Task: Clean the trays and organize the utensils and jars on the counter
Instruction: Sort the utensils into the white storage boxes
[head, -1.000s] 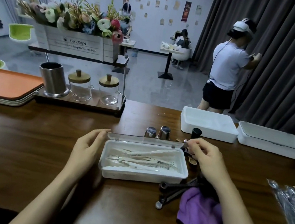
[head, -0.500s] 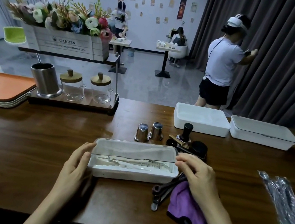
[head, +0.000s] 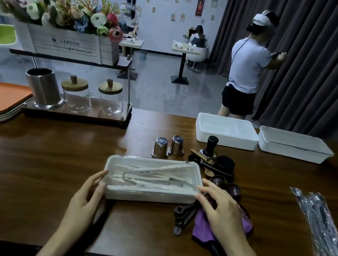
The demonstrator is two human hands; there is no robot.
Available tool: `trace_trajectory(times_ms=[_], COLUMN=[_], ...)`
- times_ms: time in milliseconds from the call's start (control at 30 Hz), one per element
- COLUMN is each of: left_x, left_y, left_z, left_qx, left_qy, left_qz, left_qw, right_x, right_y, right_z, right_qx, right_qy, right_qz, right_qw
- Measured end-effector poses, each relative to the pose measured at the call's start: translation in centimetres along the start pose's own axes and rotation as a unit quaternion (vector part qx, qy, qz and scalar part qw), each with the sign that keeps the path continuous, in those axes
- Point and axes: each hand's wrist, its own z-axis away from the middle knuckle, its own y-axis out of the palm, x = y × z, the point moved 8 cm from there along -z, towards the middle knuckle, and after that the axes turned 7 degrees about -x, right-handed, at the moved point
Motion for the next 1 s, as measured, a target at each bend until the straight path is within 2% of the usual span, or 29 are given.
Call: trace_trajectory(times_ms=[133,267,467,700,1000], left_x=[-0.4,-0.3,0.3,0.1,-1.3], left_y=[0.0,0.2,0.1,0.4,0.5], left_z=[-0.9,-1.7,-1.4,-1.3,-0.6], left_qx=[-0.005,0.014,0.050,0.053,0.027], left_qy=[0.001,0.001,-0.001,0.010,-0.010], left_qz=[-0.014,-0.030,-0.064,-0.105,-0.087], left_qw=[1.000,0.999,0.997,0.993,0.996], right_x=[1.2,1.4,1.0,0.0,0.3], right_y=[0.1,1.1,2.4,2.6,2.2], right_z=[-0.4,-0.3,0.8,0.8,0.4], right_qx=[0.002,0.024,0.066,0.080,0.101], right_qy=[0.032,0.108,0.185,0.225,0.205], right_qz=[0.014,0.028,-0.007,-0.020,-0.046], right_qw=[0.999,0.993,0.981,0.971,0.972])
